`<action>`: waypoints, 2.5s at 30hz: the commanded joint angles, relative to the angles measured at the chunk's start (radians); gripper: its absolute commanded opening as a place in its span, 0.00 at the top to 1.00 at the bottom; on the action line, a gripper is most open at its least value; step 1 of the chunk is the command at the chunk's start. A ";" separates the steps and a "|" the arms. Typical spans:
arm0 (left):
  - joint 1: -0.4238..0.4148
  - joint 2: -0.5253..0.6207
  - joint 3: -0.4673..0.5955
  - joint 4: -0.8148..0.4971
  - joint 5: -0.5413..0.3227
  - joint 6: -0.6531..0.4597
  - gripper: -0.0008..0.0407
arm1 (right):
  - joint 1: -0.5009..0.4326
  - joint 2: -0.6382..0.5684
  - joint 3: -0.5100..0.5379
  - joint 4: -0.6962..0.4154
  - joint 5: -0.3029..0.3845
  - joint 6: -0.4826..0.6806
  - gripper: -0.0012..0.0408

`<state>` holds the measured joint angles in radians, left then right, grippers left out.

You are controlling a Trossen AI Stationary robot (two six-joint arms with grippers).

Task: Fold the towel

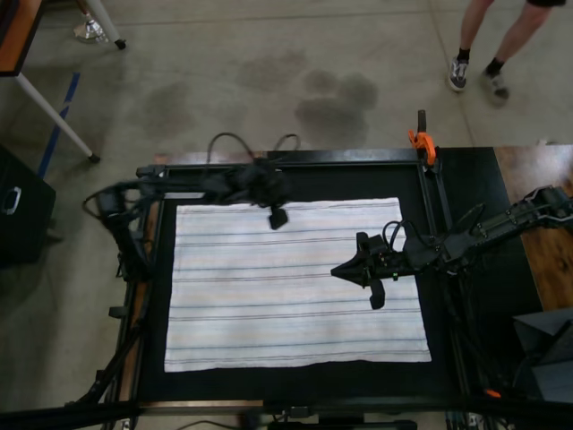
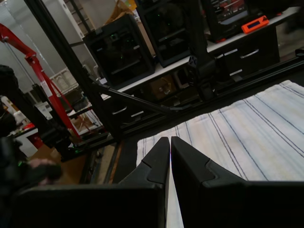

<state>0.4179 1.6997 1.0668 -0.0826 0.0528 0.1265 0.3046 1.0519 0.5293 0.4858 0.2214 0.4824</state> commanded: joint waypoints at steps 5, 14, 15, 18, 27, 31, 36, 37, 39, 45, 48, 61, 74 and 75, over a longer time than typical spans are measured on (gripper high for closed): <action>0.010 -0.250 -0.249 -0.015 -0.169 -0.184 0.98 | -0.001 0.001 0.000 0.000 0.002 -0.005 0.97; 0.010 -0.463 -0.351 -0.363 -0.464 -0.448 0.98 | -0.001 0.001 0.002 0.000 0.008 0.000 0.97; 0.010 -0.481 -0.352 -0.414 -0.477 -0.463 0.98 | -0.001 0.001 0.002 0.000 0.009 0.000 0.97; 0.010 -0.521 -0.357 -0.540 -0.481 -0.526 0.98 | -0.001 0.000 0.001 0.001 0.022 -0.004 0.97; 0.026 -0.594 -0.419 -0.723 -0.558 -0.724 0.98 | -0.001 -0.001 0.001 0.001 0.035 0.000 0.97; 0.051 -0.591 -0.434 -0.782 -0.558 -0.790 0.98 | -0.001 -0.001 0.001 0.001 0.037 0.000 0.97; 0.103 -0.593 -0.456 -0.814 -0.558 -0.816 0.98 | -0.001 -0.001 0.001 0.001 0.042 0.000 0.97; 0.120 -0.593 -0.460 -0.815 -0.558 -0.823 0.98 | -0.001 -0.001 0.001 0.001 0.042 0.000 0.97; 0.166 -0.590 -0.470 -0.815 -0.557 -0.828 0.98 | -0.001 -0.001 0.001 0.001 0.043 0.000 0.97; 0.316 -0.588 -0.483 -0.792 -0.513 -0.780 0.98 | -0.001 -0.001 0.001 0.001 0.045 0.000 0.97; 0.357 -0.586 -0.484 -0.758 -0.495 -0.781 0.96 | -0.001 -0.001 0.001 0.001 0.045 -0.003 0.97; 0.432 -0.495 -0.486 -0.613 -0.435 -0.763 0.60 | -0.002 -0.001 0.001 0.001 0.045 0.027 0.97; 0.460 -0.465 -0.488 -0.509 -0.430 -0.739 0.56 | -0.002 -0.001 0.001 0.002 0.045 0.031 0.97; 0.468 -0.455 -0.488 -0.510 -0.430 -0.739 0.56 | -0.002 -0.001 0.001 0.002 0.045 0.031 0.97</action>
<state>0.8772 1.2339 0.5793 -0.5930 -0.3794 -0.6117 0.3027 1.0512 0.5297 0.4870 0.2665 0.5125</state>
